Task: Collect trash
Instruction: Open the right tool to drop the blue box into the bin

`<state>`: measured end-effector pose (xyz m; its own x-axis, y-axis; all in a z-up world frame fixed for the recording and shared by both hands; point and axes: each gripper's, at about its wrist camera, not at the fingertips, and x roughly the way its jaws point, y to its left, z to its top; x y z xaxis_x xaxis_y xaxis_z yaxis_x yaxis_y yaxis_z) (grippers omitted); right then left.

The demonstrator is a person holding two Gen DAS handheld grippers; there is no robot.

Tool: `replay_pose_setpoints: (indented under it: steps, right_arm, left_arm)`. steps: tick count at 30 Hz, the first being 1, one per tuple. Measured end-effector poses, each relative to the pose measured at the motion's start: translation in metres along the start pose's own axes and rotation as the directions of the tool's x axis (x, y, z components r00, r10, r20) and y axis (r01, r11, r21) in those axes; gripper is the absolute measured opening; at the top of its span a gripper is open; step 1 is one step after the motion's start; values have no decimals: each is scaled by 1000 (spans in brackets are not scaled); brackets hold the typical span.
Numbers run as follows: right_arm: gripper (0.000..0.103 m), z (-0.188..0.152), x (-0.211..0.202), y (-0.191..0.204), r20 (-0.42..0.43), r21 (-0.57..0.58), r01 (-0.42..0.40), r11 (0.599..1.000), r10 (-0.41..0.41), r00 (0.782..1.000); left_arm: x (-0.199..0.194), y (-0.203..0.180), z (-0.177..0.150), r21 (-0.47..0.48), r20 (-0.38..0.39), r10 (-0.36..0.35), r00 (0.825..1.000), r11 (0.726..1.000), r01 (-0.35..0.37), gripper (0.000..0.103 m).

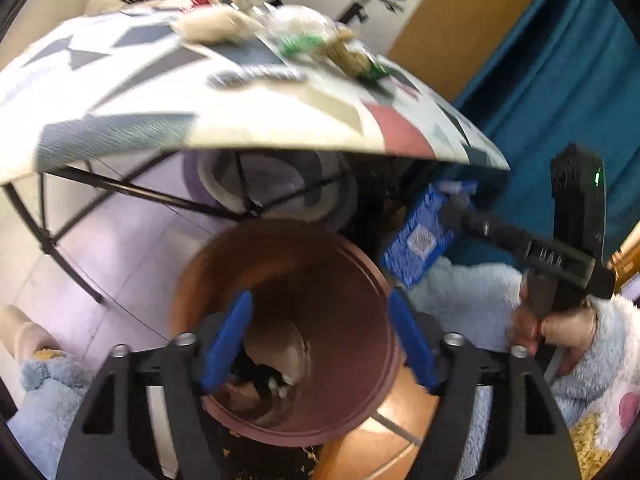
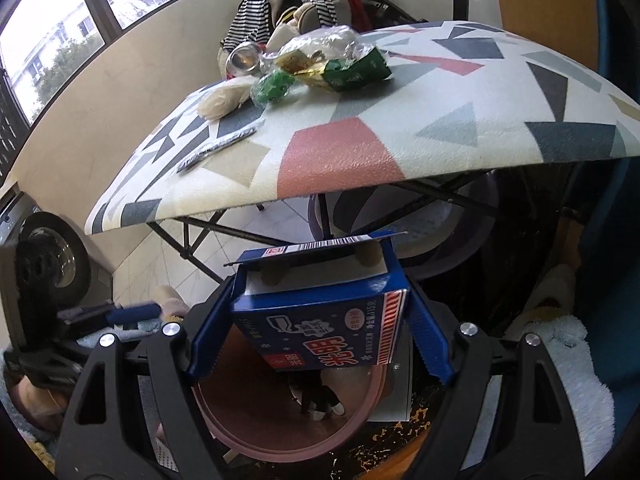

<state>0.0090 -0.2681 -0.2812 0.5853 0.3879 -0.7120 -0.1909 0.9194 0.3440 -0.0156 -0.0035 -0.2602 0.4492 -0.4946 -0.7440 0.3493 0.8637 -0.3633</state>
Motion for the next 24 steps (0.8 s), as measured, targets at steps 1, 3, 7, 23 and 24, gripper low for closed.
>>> replay_pose_setpoints:
  steps: [1,3,7,23,24]
  right_arm:
    - [80,-1,3,2,-13,-9,1,1000,-1,1000]
    - [80,-1,8,6,-35,-30,-3,1000,2,999]
    - [80,-6,23,20,-95,-97,-13,995,4,995]
    - [80,-44,102,43,-426,-246,-15,969,-94,900]
    - [80,-44,103,43,-429,-246,-14,969,-96,898]
  left_arm:
    - [-7,3,1,-13,33,24,999,1000,-24,84]
    - [-20,9,3,-41,86,62,994,997,-59,93]
    - [-43,20,7,-103,176,199,964,978,-183,97]
    - [-62,31,7,-119,245,379,893,925,-360,97]
    - [-62,30,7,-114,248,377,892,926,-360,97]
